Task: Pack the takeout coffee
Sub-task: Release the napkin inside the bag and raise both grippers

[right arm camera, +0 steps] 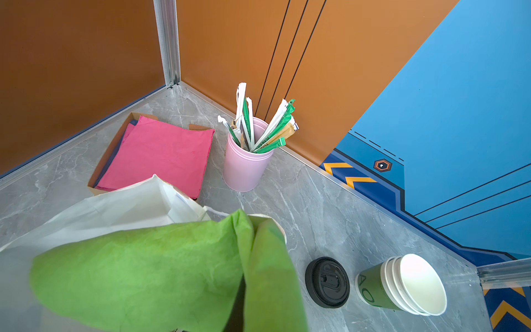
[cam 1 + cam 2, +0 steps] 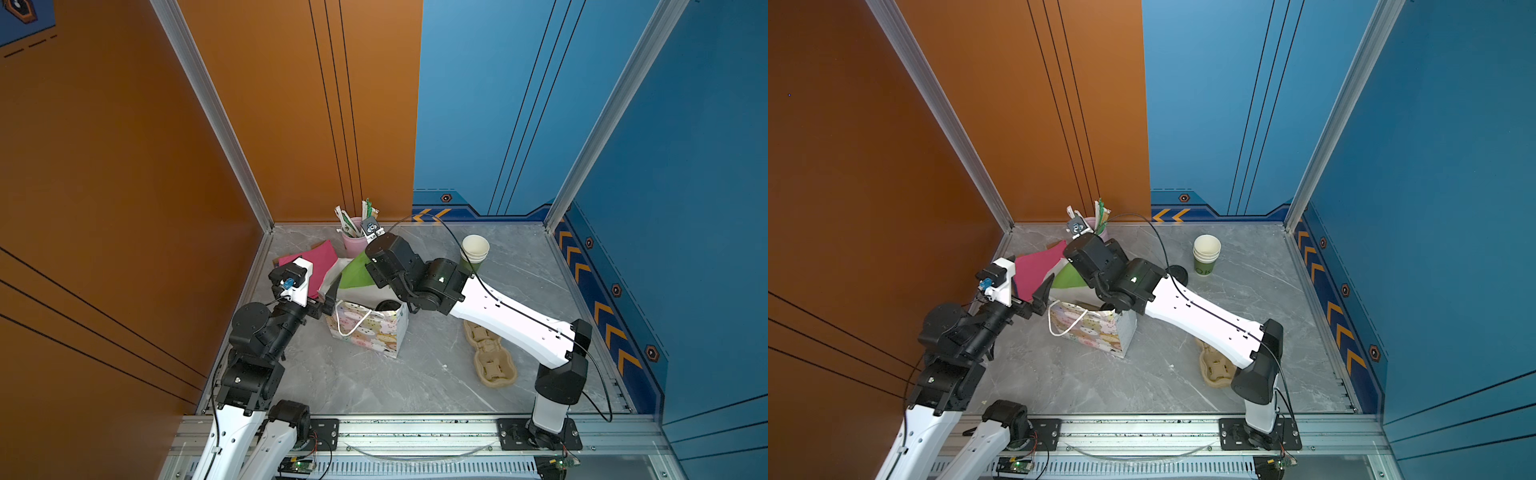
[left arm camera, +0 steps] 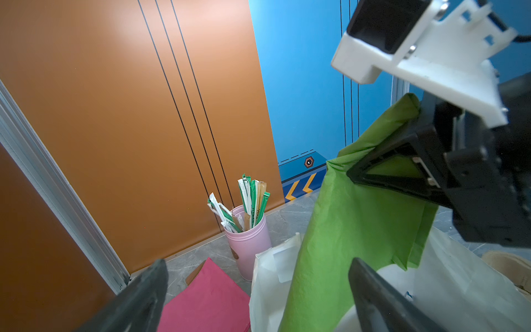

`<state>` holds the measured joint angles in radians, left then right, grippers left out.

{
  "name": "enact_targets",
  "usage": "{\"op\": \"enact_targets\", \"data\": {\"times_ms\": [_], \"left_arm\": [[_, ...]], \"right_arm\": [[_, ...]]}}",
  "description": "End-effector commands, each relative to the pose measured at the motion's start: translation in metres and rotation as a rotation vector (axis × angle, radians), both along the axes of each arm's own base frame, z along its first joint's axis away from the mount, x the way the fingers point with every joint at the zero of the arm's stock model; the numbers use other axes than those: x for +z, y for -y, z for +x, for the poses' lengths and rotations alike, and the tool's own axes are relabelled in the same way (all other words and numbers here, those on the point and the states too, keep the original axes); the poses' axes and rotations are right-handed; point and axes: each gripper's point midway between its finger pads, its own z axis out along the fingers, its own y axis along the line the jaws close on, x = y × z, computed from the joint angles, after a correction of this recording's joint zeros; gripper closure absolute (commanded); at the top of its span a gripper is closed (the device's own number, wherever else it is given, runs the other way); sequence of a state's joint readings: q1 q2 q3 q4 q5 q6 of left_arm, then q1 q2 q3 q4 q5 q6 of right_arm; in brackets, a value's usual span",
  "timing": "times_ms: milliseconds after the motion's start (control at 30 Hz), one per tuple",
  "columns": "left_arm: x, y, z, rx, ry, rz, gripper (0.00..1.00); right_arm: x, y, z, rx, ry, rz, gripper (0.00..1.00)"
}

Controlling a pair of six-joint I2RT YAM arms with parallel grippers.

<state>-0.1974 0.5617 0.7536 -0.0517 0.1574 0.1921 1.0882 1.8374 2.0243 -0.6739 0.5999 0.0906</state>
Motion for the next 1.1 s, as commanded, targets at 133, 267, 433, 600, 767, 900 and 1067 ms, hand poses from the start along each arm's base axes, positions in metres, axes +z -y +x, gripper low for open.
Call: {"op": "enact_targets", "data": {"times_ms": [133, 267, 433, 600, 767, 900, 1067], "left_arm": [[0.004, -0.005, -0.001, 0.019, 0.018, -0.02, 0.02], [0.003, -0.005, -0.001, 0.022, 0.018, -0.02, 0.02], [0.003, -0.005, -0.002, 0.022, 0.018, -0.02, 0.02], [0.003, -0.006, -0.001, 0.025, 0.018, -0.019, 0.02], [0.002, -0.006, -0.001, 0.023, 0.016, -0.021, 0.02], [0.002, -0.005, -0.001, 0.022, 0.017, -0.023, 0.02], [0.002, -0.006, -0.001, 0.024, 0.016, -0.023, 0.02]], "right_arm": [[-0.016, -0.017, -0.015, 0.049, -0.023, -0.048, 1.0], [-0.036, -0.034, -0.024, 0.11, -0.067, -0.073, 0.99], [-0.06, -0.05, -0.034, 0.179, -0.141, -0.101, 0.94], [-0.08, -0.063, -0.044, 0.26, -0.22, -0.1, 0.89], [-0.087, -0.068, -0.046, 0.299, -0.289, -0.076, 0.76], [-0.075, -0.067, -0.046, 0.319, -0.297, -0.038, 0.63], [-0.046, -0.063, -0.049, 0.352, -0.291, 0.036, 0.49]]}}
